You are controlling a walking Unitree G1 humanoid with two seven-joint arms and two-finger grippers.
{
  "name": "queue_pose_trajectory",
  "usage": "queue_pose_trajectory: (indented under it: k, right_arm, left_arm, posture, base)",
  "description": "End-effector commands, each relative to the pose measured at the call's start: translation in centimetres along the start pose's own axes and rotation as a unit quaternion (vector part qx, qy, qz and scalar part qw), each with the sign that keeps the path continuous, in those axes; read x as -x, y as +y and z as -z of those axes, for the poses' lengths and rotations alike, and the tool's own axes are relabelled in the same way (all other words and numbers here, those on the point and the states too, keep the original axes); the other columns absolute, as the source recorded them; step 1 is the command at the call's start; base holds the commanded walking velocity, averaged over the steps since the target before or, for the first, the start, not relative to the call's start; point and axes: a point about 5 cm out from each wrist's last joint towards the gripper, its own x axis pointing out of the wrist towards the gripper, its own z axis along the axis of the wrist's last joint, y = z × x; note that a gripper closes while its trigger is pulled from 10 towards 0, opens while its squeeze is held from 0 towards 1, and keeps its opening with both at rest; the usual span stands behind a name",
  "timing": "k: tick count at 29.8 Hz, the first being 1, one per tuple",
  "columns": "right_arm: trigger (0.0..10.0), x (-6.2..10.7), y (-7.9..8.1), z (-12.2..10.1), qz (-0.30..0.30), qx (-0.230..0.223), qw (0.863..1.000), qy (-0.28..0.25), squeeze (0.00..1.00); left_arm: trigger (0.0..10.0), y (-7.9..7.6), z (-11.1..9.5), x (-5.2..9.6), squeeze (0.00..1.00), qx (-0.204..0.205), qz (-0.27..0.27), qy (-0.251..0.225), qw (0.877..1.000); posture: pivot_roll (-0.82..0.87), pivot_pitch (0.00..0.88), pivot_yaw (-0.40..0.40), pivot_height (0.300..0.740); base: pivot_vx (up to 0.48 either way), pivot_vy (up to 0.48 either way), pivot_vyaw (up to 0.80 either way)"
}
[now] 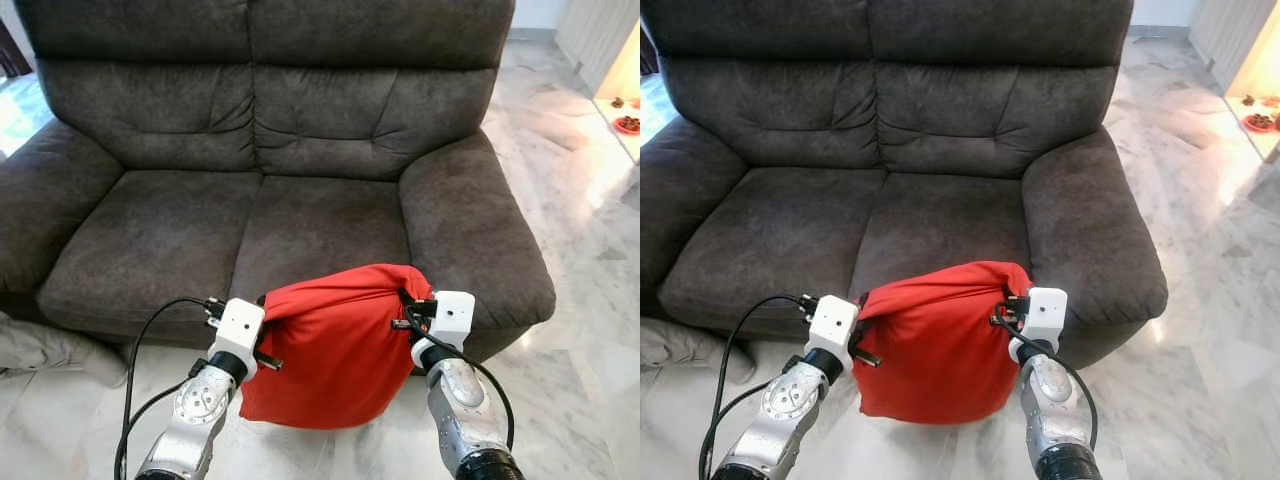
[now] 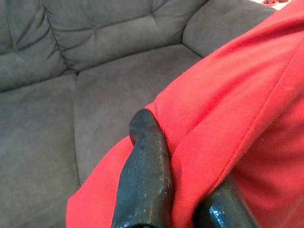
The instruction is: Move the pillow to the sofa from floor
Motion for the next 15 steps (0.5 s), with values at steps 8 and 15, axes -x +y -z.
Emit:
queue_pose_trajectory:
  k: [8, 15]
  right_arm:
    - [10.0, -0.4, -4.0, -4.2, 0.102, -0.026, 0.990, -0.090, 0.00]
    - [10.0, -0.5, -3.8, -4.6, 0.102, -0.027, 0.989, -0.101, 0.00]
  left_arm:
    - [10.0, 4.7, -4.5, -0.8, 0.00, -0.035, -0.086, -0.079, 0.993]
    - [10.0, 4.9, -5.2, -1.0, 0.00, -0.035, -0.087, -0.084, 0.992]
  posture:
    - [0.11, 0.161, 0.046, 0.740]
    - [0.11, 0.161, 0.047, 0.740]
  base:
    - [0.096, 0.000, -0.05]
    - [0.316, 0.000, -0.55]
